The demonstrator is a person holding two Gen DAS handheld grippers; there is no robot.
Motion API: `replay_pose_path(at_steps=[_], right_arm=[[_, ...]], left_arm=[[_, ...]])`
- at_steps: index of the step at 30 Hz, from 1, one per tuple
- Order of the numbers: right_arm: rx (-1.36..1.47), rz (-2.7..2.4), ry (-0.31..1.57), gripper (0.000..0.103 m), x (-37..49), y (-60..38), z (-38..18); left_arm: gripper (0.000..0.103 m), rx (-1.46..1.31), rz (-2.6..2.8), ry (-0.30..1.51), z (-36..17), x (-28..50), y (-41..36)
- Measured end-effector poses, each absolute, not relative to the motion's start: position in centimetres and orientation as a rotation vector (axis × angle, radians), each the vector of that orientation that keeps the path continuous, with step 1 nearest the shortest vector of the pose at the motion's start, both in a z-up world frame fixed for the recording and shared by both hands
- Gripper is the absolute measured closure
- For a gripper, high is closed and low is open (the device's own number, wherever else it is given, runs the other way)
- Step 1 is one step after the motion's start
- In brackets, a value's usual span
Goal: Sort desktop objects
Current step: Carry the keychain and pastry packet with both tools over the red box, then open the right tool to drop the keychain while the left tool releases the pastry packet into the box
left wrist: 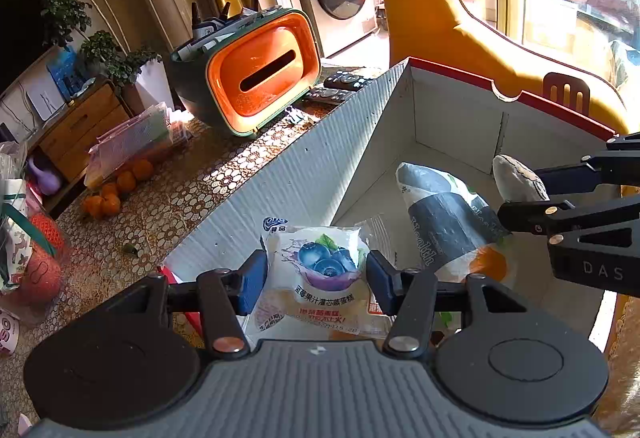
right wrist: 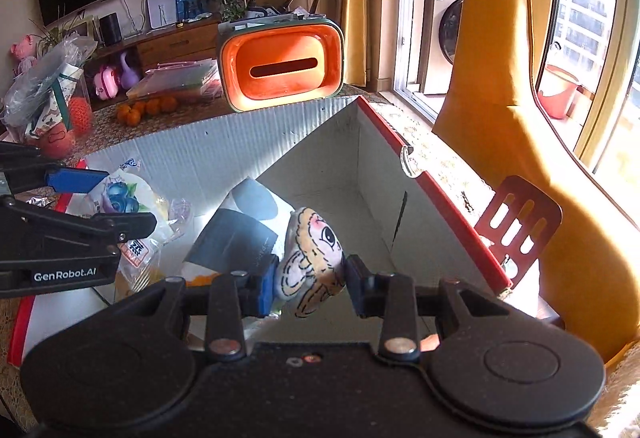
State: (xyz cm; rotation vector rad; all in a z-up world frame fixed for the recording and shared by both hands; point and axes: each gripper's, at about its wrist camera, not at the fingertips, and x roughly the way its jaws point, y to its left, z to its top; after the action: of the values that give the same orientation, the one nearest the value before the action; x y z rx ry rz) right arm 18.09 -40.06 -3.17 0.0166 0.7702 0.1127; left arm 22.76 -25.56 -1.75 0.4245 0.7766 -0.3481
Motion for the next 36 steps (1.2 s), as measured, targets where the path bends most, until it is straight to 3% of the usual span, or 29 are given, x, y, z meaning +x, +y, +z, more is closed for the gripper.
replay_pose_path(at_steps=[17, 23, 28, 30, 33, 36], right_arm=[[-0.022, 0.167, 0.796, 0.064, 18.4, -39.2, -3.8], [-0.037, 0.174, 0.784, 0.054, 18.0, -39.0, -3.6], [-0.021, 0.175, 0.776, 0.052, 17.7, -39.2, -3.1], [-0.015, 0.177, 0.771, 0.044, 17.5, -39.4, -2.9], [-0.006, 0.179, 0.76, 0.041, 17.1, -39.5, -2.5], [0.004, 0.186, 0.75, 0.039, 16.6, -39.6, -2.1]], left_arm=[[0.047, 0.453, -0.389, 0.852, -3.3, 24.1, -26.7], [0.039, 0.403, -0.37, 0.845, -2.8, 24.0, -26.0], [0.039, 0.388, -0.381, 0.824, -2.3, 23.1, -25.5], [0.038, 0.37, -0.388, 0.816, -1.9, 22.7, -25.3], [0.029, 0.339, -0.398, 0.801, -1.3, 22.3, -24.8], [0.027, 0.314, -0.407, 0.783, -0.7, 21.6, -24.4]])
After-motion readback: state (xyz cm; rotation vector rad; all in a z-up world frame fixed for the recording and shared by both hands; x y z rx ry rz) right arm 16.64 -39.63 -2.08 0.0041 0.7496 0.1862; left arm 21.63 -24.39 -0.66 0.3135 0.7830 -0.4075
